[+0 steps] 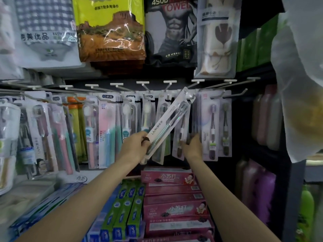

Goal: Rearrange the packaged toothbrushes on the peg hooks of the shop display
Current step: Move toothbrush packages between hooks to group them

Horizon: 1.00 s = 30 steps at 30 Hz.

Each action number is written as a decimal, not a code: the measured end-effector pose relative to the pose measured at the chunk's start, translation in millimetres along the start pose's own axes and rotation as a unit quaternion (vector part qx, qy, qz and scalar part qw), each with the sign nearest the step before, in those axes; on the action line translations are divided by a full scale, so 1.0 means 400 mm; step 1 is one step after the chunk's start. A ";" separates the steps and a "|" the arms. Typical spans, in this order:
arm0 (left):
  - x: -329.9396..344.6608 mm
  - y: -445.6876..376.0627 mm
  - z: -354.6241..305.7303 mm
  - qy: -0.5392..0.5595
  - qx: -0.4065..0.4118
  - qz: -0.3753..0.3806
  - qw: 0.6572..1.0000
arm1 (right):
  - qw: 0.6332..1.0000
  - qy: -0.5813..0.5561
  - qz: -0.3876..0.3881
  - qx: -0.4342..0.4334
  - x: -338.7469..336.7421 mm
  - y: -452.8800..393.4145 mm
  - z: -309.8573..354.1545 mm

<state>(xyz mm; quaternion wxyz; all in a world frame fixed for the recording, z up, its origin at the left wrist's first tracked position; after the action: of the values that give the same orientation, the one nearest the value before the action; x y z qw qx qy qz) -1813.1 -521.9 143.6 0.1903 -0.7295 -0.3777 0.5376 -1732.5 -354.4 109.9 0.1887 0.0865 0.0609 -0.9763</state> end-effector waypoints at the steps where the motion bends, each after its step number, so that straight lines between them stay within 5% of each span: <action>1: -0.002 -0.001 -0.001 0.001 0.006 0.003 1.000 | 1.000 -0.006 0.015 -0.003 0.001 0.007 0.002; 8: -0.005 -0.004 0.009 0.014 0.000 0.009 1.000 | 0.993 -0.001 -0.008 -0.118 -0.072 0.083 -0.002; 18: 0.010 0.018 -0.021 0.033 0.001 -0.001 0.999 | 0.933 0.346 -0.025 -0.093 -0.208 0.124 0.071; 25: -0.010 0.008 -0.011 -0.008 0.017 0.002 1.000 | 0.974 0.217 -0.054 0.029 -0.237 0.143 -0.041; 30: 0.000 0.006 -0.009 -0.009 0.014 0.000 1.000 | 0.996 0.058 -0.068 0.013 -0.248 0.151 -0.082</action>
<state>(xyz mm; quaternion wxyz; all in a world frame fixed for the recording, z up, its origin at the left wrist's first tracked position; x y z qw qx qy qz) -1808.7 -523.2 143.2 0.1969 -0.7217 -0.3719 0.5496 -1614.4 -369.6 91.8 0.1170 0.1408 0.0651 -0.9809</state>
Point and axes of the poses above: each hand's wrist, its own y-axis away from the middle knuckle, its own x-axis out of the palm, z = x × y, the point moved 1 cm from there along -y, towards the middle knuckle, and after that the axes turned 15 degrees about x, right-handed, at the moved point
